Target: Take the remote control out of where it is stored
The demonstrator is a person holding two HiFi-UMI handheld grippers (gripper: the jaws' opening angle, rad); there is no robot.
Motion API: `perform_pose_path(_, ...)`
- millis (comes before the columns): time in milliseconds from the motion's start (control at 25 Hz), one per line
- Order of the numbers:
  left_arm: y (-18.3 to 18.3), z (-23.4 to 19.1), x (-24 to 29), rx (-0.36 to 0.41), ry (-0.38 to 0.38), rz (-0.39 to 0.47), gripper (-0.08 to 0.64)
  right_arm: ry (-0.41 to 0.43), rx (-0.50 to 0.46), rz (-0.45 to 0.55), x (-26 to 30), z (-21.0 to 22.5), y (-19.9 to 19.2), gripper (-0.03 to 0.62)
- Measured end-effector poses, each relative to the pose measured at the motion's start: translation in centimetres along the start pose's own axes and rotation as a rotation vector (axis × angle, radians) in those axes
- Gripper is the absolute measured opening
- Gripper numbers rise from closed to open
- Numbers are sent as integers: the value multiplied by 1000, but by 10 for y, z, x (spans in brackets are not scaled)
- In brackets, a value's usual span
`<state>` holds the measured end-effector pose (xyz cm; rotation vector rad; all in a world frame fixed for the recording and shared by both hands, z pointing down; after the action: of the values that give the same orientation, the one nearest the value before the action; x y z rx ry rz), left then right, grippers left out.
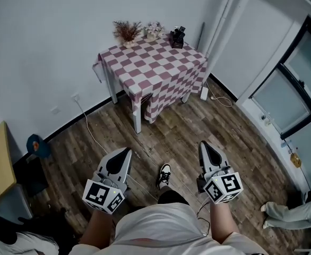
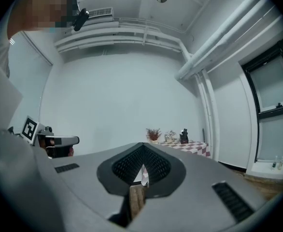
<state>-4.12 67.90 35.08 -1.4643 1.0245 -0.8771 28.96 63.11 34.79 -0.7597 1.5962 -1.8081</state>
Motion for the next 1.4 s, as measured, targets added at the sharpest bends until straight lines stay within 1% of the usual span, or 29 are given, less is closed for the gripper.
perform_pose_path(200, 5, -22, 57, -19, 35, -3, 9, 37, 7, 9, 54, 48, 7, 14)
perform_pose_path(320, 16, -32, 102, 0, 53, 2, 9, 61, 20, 18, 94, 87, 18, 14)
perform_pose_path(400, 22, -39, 134, 17, 73, -3, 9, 91, 21, 25, 120, 112, 24, 14)
perform_pose_path(560, 25, -50, 201, 43, 124, -24, 9, 125, 32, 24, 175, 169, 32, 14)
perform_pose_path(680, 27, -54, 242, 50, 140, -41, 9, 145, 39, 10, 212, 207, 34, 14)
perform_pose_path(800, 30, -64, 272, 53, 156, -58, 9, 163, 47, 2, 245, 230, 35, 14)
perform_pose_path(920, 31, -78, 296, 56, 167, -73, 9, 179, 59, -2, 269, 243, 32, 14)
perform_pose_path(1000, 31, -84, 312, 54, 166, -78, 9, 176, 66, -19, 280, 253, 27, 14)
perform_pose_path(1160, 33, -104, 347, 57, 146, -77, 9, 137, 100, -27, 306, 277, 25, 14)
perform_pose_path(1280, 32, -125, 377, 48, 111, -68, 9, 113, 79, -19, 328, 287, 32, 14)
perform_pose_path(1400, 32, -149, 409, 44, 58, -58, 9, 64, 55, -22, 350, 295, 38, 14)
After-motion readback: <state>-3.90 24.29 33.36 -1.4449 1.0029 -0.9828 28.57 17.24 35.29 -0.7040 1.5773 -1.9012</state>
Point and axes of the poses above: the fingertips, and each gripper's own axes: x forward along the fingers, z to its right, y out of its top, the point moved 10 cm from there along -x, backward along the fingers, and after that the axes turned 9 degrees about y, right-handed, at the moved point
